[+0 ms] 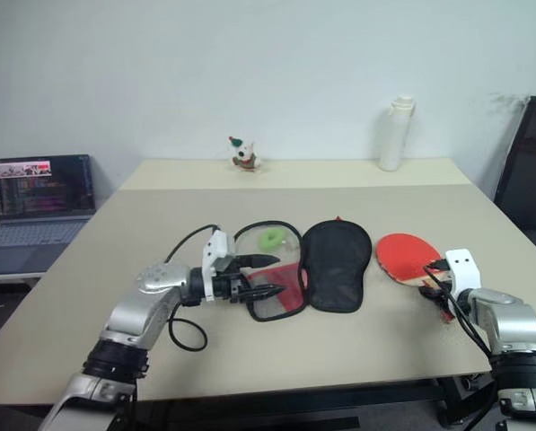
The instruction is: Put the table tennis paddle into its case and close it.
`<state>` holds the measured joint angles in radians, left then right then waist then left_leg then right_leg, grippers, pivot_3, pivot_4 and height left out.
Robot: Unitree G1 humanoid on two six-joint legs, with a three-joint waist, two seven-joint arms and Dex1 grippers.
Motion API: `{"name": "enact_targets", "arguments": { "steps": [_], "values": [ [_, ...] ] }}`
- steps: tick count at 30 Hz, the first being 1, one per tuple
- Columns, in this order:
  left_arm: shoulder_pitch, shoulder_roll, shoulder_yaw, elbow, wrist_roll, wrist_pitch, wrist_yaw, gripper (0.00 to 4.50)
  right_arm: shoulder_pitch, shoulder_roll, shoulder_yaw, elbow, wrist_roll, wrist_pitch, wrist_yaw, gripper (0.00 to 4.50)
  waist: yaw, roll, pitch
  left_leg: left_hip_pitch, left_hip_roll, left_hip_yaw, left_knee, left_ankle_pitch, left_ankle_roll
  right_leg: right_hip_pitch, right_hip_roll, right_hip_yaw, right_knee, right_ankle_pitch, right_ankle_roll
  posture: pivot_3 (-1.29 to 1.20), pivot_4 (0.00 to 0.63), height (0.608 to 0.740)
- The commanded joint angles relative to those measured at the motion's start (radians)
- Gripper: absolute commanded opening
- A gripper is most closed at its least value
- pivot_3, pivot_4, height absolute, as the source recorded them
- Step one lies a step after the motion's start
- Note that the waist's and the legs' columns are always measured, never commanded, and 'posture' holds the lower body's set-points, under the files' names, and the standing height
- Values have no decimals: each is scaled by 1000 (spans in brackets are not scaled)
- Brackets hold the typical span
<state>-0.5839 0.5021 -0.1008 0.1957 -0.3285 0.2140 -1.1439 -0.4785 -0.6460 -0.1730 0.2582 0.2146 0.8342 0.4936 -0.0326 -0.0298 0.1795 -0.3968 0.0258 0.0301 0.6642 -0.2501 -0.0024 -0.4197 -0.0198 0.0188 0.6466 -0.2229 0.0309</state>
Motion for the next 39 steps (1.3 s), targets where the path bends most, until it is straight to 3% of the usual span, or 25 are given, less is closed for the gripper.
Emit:
{"name": "enact_targets", "arguments": {
  "steps": [1, 7, 13, 15, 22, 25, 28, 39],
  "values": [
    [8, 13, 24, -53, -7, -1, 12, 3598, -1, -4, -28, 19, -25, -5, -62, 1134, 2, 0, 0, 0, 0, 0, 0, 0, 0, 0, 0, 0, 0, 0, 0, 0, 150, 740],
    [30, 28, 37, -75, -13, 13, 27, 3598, -15, -12, -115, -73, 14, 36, -129, 1103, 7, 0, 0, -2, -1, 0, 1, 0, 0, -1, -1, 0, 0, 1, 1, 0, 150, 740],
    [43, 42, 52, -83, -17, 23, 35, 3598, -91, 38, -218, -334, 98, 221, -224, 1103, 0, 2, 1, -4, 0, 0, -2, 0, 0, -4, 0, 1, -1, 1, -1, 0, 150, 740],
    [45, 43, 53, -85, -18, 24, 38, 3598, -121, 113, -230, -445, 132, 314, -273, 1102, -4, 2, 1, -3, 1, 1, -2, 0, 0, -4, 0, 1, -1, 1, -1, 0, 150, 740],
    [45, 40, 53, -100, -21, 39, 48, 3598, -186, 568, -194, -693, 146, 526, -497, 1102, 0, 2, 1, -3, 3, -2, -3, 0, 0, -5, 2, -1, 1, 1, -2, 0, 150, 740],
    [48, 40, 54, -113, -23, 47, 54, 3598, -183, 689, -146, -681, 118, 496, -558, 1102, 7, 2, 1, -5, 1, -1, -2, 0, 0, -6, 0, -1, 0, 3, -5, 0, 150, 740],
    [54, 41, 55, -128, -24, 53, 59, 3598, -175, 742, -108, -638, 96, 444, -583, 1102, 10, 2, 1, -7, -1, -1, -2, 0, 0, -6, -3, -2, -2, 3, -5, 0, 150, 740],
    [83, 56, 68, -184, -31, 80, 82, 3598, -137, 713, -2, -383, 24, 203, -560, 1102, 0, 2, 1, -5, 1, -1, -3, 0, 0, -6, 0, -2, -1, 3, -5, 0, 150, 740]
  ]
}}
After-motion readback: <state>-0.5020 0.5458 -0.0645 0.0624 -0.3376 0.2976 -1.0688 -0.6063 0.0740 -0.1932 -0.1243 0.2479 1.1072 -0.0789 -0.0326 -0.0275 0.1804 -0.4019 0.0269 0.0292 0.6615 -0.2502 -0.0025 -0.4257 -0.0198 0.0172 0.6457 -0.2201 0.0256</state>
